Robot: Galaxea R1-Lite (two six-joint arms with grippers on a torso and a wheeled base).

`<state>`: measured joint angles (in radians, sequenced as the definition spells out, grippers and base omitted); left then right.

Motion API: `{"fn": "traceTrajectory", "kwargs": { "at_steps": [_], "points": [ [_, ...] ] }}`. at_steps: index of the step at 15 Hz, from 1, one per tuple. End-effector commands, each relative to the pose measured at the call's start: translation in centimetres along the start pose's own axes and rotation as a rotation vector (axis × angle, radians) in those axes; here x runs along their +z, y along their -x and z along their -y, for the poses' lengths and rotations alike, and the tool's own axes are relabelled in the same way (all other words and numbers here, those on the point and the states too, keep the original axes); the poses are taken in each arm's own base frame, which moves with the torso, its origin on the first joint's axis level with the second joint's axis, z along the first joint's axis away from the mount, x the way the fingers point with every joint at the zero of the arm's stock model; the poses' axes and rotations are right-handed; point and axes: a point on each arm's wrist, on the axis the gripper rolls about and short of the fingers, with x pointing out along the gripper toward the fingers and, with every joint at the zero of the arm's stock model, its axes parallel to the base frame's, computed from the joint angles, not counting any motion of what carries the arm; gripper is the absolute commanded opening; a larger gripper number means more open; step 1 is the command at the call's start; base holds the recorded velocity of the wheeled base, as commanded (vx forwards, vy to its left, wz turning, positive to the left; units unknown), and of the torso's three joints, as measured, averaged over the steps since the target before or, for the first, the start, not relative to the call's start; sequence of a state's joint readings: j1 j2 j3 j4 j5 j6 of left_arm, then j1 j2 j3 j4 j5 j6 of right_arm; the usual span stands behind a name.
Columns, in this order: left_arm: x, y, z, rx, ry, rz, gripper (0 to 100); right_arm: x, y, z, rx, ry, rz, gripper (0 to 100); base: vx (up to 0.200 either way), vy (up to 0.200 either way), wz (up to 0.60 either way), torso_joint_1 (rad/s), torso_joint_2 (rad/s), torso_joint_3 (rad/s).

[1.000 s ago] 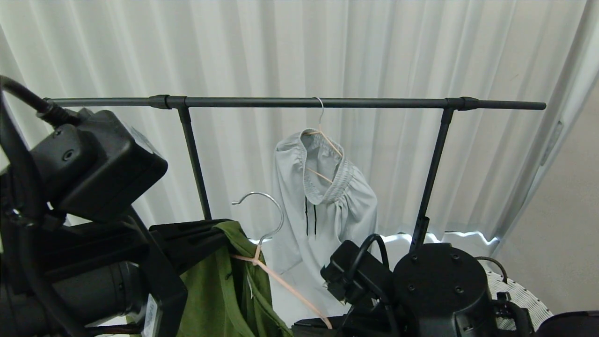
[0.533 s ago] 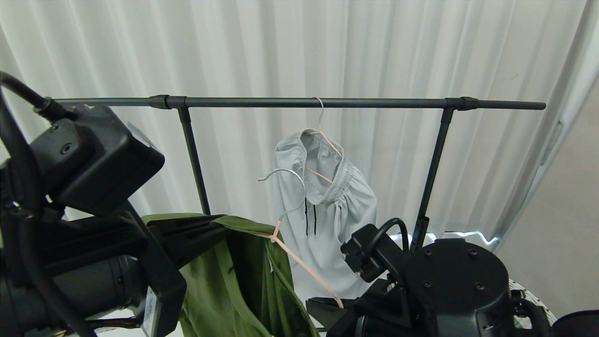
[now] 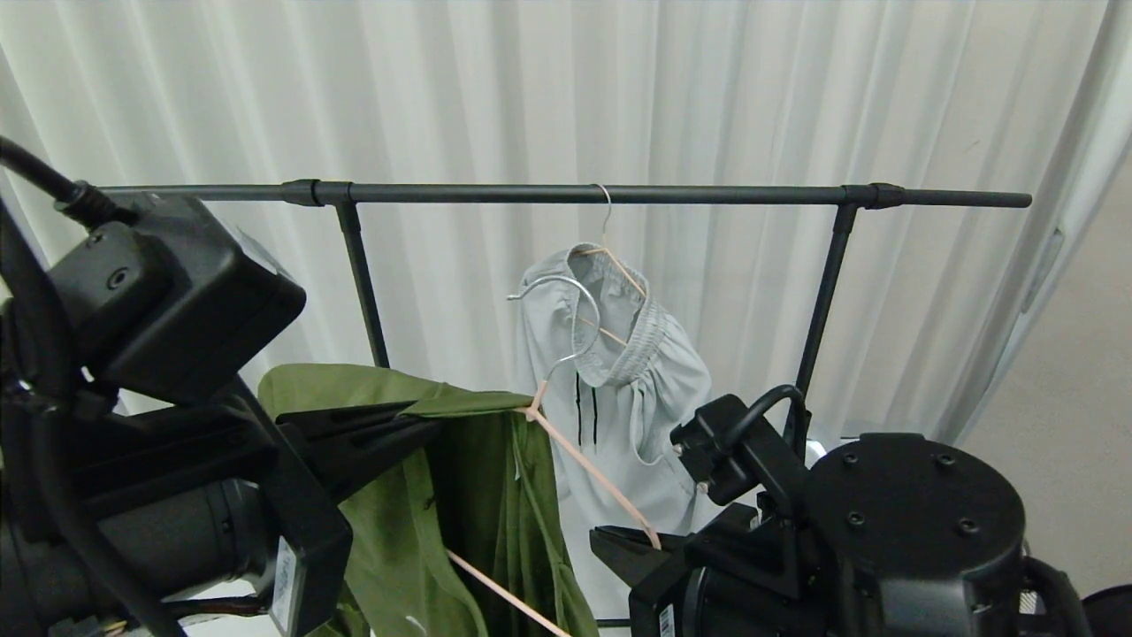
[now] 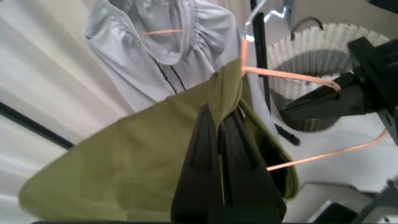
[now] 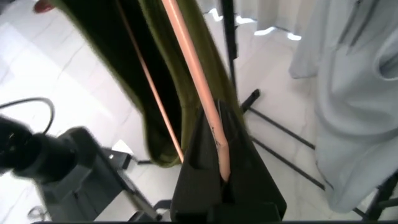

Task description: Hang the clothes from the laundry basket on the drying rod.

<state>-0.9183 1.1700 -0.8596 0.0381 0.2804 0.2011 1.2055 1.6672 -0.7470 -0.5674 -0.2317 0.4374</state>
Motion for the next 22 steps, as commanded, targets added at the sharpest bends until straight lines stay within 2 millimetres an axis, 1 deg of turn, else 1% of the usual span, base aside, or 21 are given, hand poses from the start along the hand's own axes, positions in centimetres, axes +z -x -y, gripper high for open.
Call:
{"fn": "traceTrajectory", "kwargs": {
  "at_steps": [1,8,9,10,13,17,22],
  "points": [
    [-0.3,-0.1,0.1,0.008,-0.001,-0.007,0,0.3,0.2,-0.1,-0.008,-0.003,0.019,0,0.000,0.000,0.00,0.000,0.00,0.000],
    [-0.1,-0.7,0.2,0.013,0.006,0.017,0,1.2,0.6,-0.6,0.002,-0.007,0.090,0,0.000,0.000,0.00,0.000,0.00,0.000],
    [-0.1,-0.7,0.2,0.013,0.006,0.019,0,1.6,0.8,-0.9,0.014,-0.010,0.108,0,0.000,0.000,0.00,0.000,0.00,0.000],
    [-0.1,-0.7,0.2,0.013,0.006,0.019,100,2.0,0.9,-1.0,0.016,-0.014,0.121,0,0.000,0.000,0.00,0.000,0.00,0.000],
    [0.0,-0.7,0.2,0.014,0.010,0.026,100,2.7,1.2,-1.3,0.027,0.011,0.150,0,0.000,0.000,0.00,0.000,0.00,0.000],
    [-0.2,-0.5,0.2,0.013,0.012,0.028,100,3.0,1.6,-1.2,0.026,0.029,0.162,0,0.000,0.000,0.00,0.000,0.00,0.000],
    [-1.1,0.8,0.0,0.015,0.013,0.038,100,3.1,1.9,-1.0,-0.001,0.059,0.175,0,0.000,0.000,0.00,0.000,0.00,0.000]
  ]
}}
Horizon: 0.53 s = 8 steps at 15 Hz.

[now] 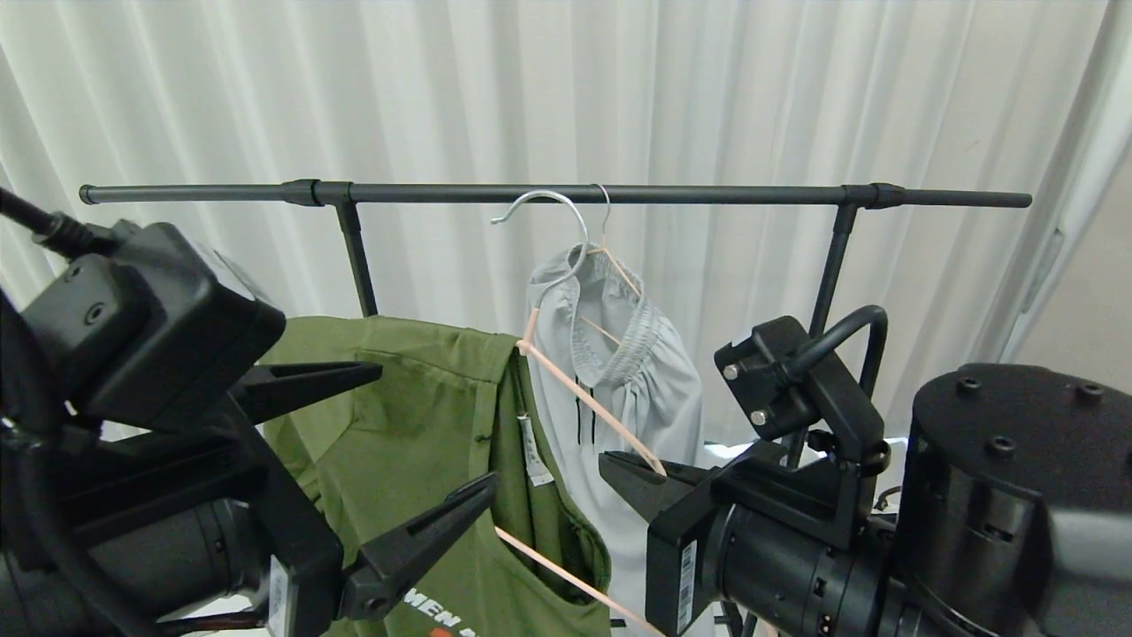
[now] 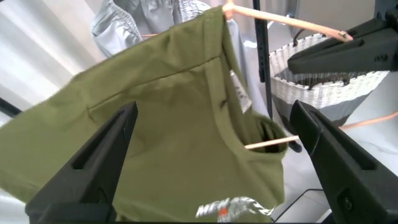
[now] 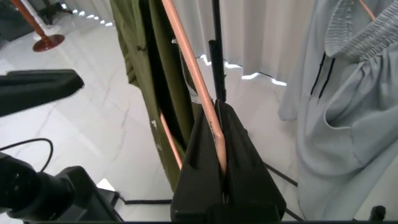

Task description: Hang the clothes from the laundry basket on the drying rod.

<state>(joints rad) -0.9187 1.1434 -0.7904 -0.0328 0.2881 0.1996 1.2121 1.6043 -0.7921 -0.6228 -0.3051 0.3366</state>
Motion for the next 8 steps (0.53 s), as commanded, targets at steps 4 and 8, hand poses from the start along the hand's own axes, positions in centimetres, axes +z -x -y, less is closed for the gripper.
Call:
{"fn": "traceTrajectory", "kwargs": {
  "at_steps": [4,8],
  "points": [
    [-1.1,1.0,-0.6,0.032,0.007,-0.006,100,-1.7,2.0,1.4,-0.017,0.095,-0.049,0,0.000,0.000,0.00,0.000,0.00,0.000],
    [-3.4,1.7,-0.2,-0.017,-0.062,-0.038,100,-3.5,4.7,2.8,-0.016,0.172,-0.077,0,0.000,0.000,0.00,0.000,0.00,0.000]
  ]
}}
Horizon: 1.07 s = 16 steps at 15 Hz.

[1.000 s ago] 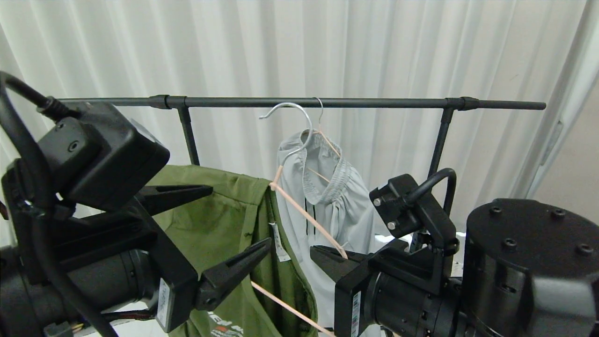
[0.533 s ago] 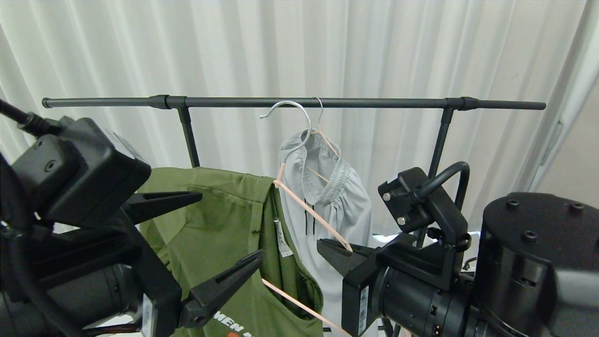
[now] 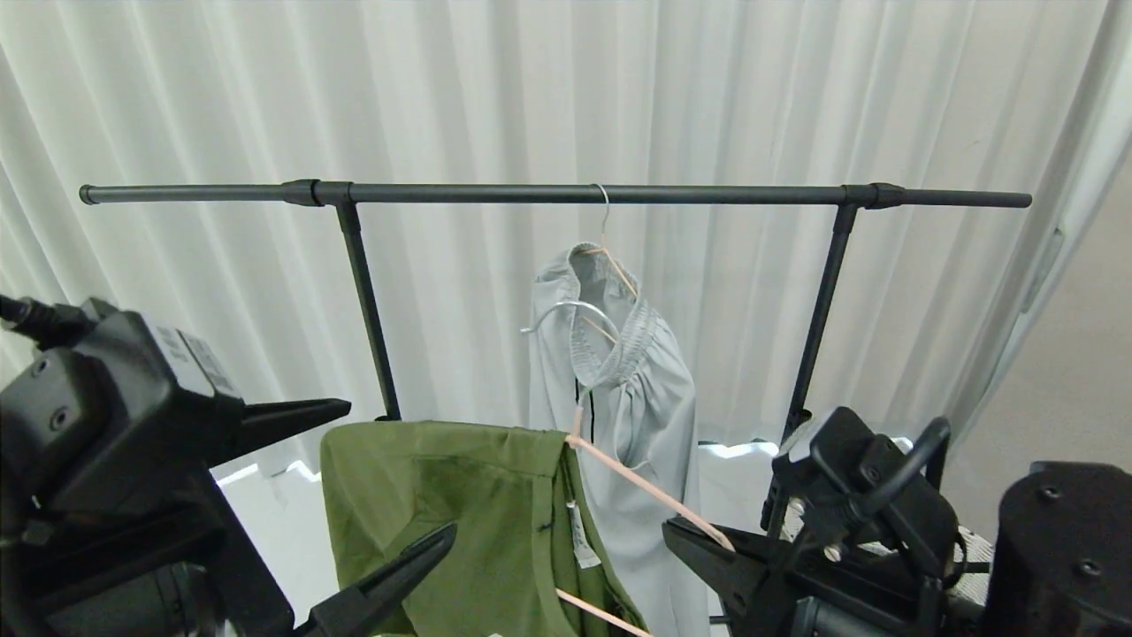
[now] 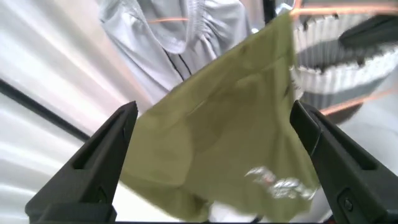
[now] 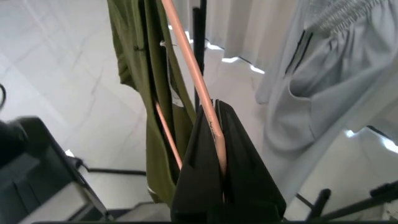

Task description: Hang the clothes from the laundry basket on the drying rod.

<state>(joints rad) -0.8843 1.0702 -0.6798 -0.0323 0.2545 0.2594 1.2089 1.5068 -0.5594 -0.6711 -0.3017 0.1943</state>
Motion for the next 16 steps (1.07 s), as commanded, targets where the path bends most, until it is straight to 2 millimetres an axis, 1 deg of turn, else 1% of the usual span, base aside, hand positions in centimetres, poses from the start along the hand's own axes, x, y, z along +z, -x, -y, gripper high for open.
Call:
{"fn": "traceTrajectory", "kwargs": {
  "at_steps": [1,3,4,6,9,13,16],
  "points": [
    [-1.1,0.9,0.1,-0.033,-0.002,0.011,100,-0.6,1.6,0.5,0.005,0.012,-0.002,0,0.000,0.000,0.00,0.000,0.00,0.000],
    [-1.6,1.4,0.2,-0.067,-0.001,0.025,100,-1.2,2.2,0.8,0.004,0.027,-0.013,0,0.000,0.000,0.00,0.000,0.00,0.000],
    [-1.9,1.6,0.3,-0.095,-0.003,0.032,100,-1.5,2.8,1.0,0.008,0.041,-0.017,0,0.000,0.000,0.00,0.000,0.00,0.000],
    [-2.1,1.7,0.5,-0.172,-0.003,0.047,100,-2.3,3.6,1.1,0.036,0.077,-0.035,0,0.000,0.000,0.00,0.000,0.00,0.000],
    [-2.8,1.4,1.1,-0.294,-0.008,0.043,100,-3.6,4.7,0.0,0.118,0.122,-0.072,0,0.000,0.000,0.00,0.000,0.00,0.000],
    [-4.7,1.3,2.2,-0.407,-0.030,0.003,100,-3.8,4.9,-0.6,0.150,0.199,-0.069,0,0.000,0.000,0.00,0.000,0.00,0.000],
    [-5.1,1.1,3.2,-0.478,-0.063,-0.015,100,-4.0,5.1,-1.0,0.174,0.210,-0.076,0,0.000,0.000,0.00,0.000,0.00,0.000]
  ]
}}
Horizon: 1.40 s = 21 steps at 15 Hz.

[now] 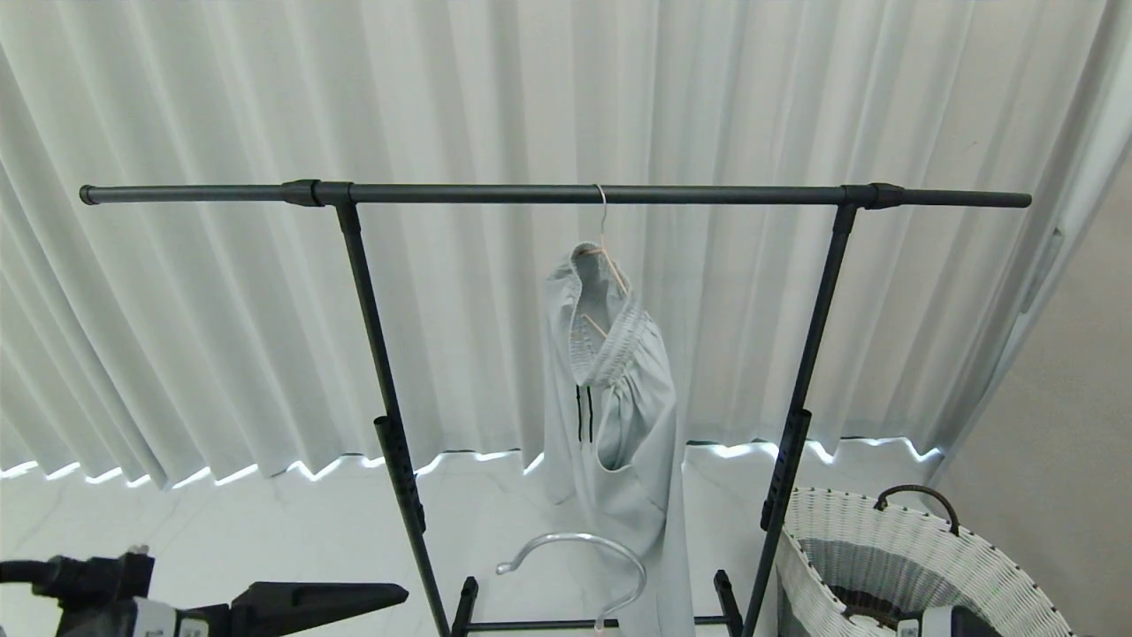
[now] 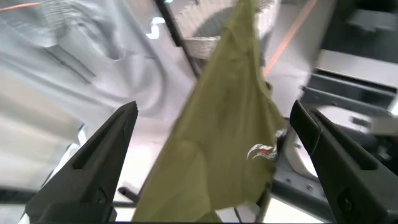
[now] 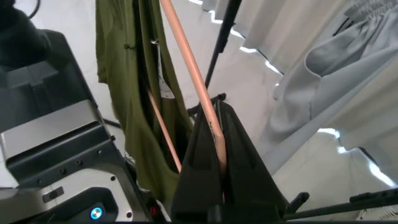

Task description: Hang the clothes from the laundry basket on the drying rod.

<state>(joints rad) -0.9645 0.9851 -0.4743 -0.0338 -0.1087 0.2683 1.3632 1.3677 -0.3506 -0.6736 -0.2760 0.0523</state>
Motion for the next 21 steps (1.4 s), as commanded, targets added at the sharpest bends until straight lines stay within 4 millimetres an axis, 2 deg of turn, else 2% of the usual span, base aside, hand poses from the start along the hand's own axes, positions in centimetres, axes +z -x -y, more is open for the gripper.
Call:
{"fn": "traceTrajectory", "kwargs": {
  "at_steps": [1,6,12,20,21],
  "points": [
    [-0.5,-0.7,0.6,-0.050,-0.016,-0.036,100,-0.1,0.0,-0.6,0.027,0.012,-0.006,0,0.000,0.000,0.00,0.000,0.00,0.000],
    [-1.7,-1.5,1.3,-0.101,-0.029,-0.097,100,-0.3,0.3,-1.5,0.075,0.057,-0.007,0,0.000,0.000,0.00,0.000,0.00,0.000],
    [-1.7,-3.1,1.3,-0.122,-0.025,-0.168,100,-0.3,0.3,-1.8,0.088,0.081,-0.006,0,0.000,0.000,0.00,0.000,0.00,0.000],
    [-2.0,-3.5,1.3,-0.128,-0.021,-0.196,100,-0.2,0.3,-1.9,0.090,0.099,-0.002,0,0.000,0.000,0.00,0.000,0.00,0.000],
    [-2.0,-3.5,1.3,-0.128,-0.021,-0.196,0,-0.1,0.3,-1.9,0.090,0.098,0.001,0,0.000,0.000,0.00,0.000,0.00,0.000]
  ]
}}
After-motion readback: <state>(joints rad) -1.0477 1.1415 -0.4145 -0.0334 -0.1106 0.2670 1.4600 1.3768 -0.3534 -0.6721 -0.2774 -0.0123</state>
